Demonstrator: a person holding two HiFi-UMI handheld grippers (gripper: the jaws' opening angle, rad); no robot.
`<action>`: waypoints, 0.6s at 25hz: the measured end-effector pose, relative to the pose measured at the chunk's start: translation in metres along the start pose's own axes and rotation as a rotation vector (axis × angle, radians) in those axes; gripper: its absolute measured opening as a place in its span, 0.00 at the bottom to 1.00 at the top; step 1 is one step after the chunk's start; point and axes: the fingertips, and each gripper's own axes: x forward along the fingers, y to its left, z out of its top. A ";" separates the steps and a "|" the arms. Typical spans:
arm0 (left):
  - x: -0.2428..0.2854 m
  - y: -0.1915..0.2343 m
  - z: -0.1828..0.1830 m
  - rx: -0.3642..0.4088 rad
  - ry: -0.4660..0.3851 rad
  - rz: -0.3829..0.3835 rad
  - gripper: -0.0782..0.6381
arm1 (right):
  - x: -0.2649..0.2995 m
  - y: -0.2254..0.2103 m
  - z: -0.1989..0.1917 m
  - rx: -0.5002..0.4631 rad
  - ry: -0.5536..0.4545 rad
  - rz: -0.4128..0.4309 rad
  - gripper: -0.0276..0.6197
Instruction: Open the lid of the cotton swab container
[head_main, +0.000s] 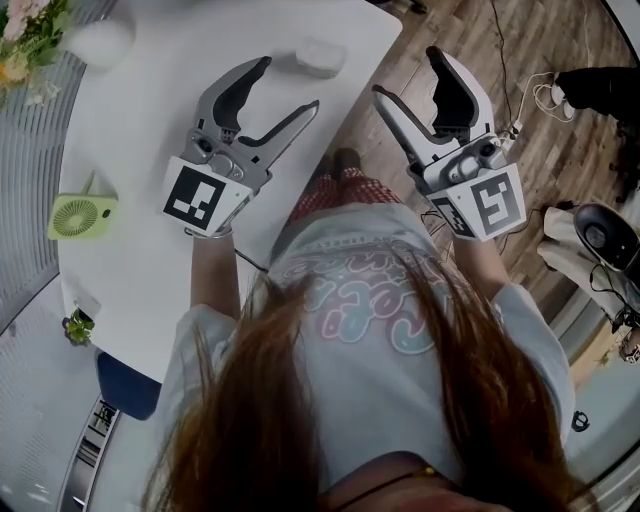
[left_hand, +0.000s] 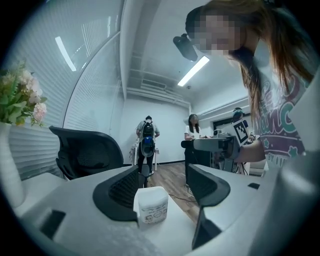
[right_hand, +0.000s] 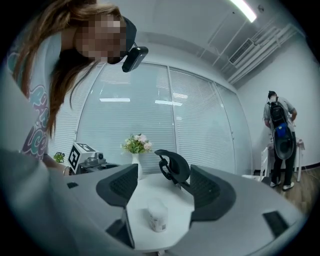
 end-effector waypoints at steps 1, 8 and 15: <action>0.003 0.004 -0.003 0.011 0.002 -0.009 0.50 | 0.001 -0.002 -0.003 0.002 0.006 0.002 0.52; 0.023 0.020 -0.037 0.010 0.095 -0.093 0.51 | -0.001 -0.010 -0.016 0.009 0.043 0.010 0.52; 0.040 0.022 -0.071 0.033 0.155 -0.158 0.51 | 0.000 -0.013 -0.024 0.016 0.059 0.011 0.52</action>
